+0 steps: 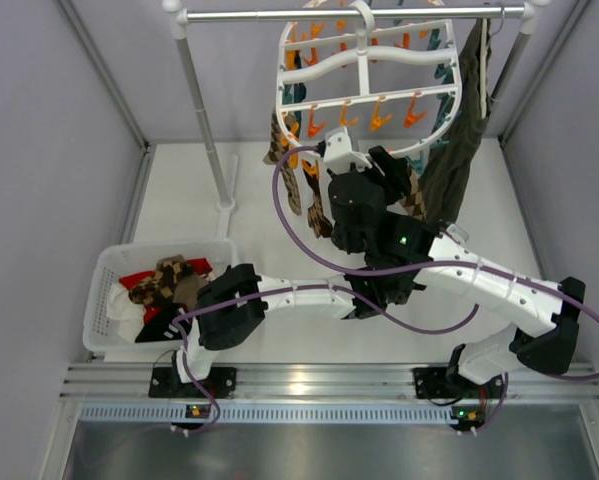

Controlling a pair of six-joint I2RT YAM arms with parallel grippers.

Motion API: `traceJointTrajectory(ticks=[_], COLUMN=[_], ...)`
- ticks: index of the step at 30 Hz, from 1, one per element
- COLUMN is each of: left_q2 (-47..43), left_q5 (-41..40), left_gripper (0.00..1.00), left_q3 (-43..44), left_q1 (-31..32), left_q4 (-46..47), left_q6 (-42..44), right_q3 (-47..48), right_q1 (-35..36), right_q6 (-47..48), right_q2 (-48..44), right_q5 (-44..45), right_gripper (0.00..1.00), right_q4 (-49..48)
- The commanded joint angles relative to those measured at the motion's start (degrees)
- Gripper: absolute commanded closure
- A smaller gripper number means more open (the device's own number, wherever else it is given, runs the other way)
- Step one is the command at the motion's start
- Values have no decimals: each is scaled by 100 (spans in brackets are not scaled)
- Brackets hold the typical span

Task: Remove the socks clipped to the hanger

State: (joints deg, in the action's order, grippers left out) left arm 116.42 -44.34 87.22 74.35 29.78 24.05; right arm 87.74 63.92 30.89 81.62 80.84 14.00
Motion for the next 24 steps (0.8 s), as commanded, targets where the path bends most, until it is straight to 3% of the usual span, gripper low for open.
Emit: traceJointTrajectory(ticks=[1,12,24], left_q2=[21,12,91], left_q5=[109,145,145], left_gripper=[100,100,100], left_q3=[164,146,155], left_q1=[27,18,-8], left_q4=[116,116,98], left_q6=[-76,-129,-173], right_q3=[-38,-328,-284], right_q1=[-143,-328,-345], right_q6=[355,848,1129], right_q2=[-252,-340,-191], right_q5=[116,116,108], right_gripper=[44,50,76], right_q4=[-582,-1048,-1259])
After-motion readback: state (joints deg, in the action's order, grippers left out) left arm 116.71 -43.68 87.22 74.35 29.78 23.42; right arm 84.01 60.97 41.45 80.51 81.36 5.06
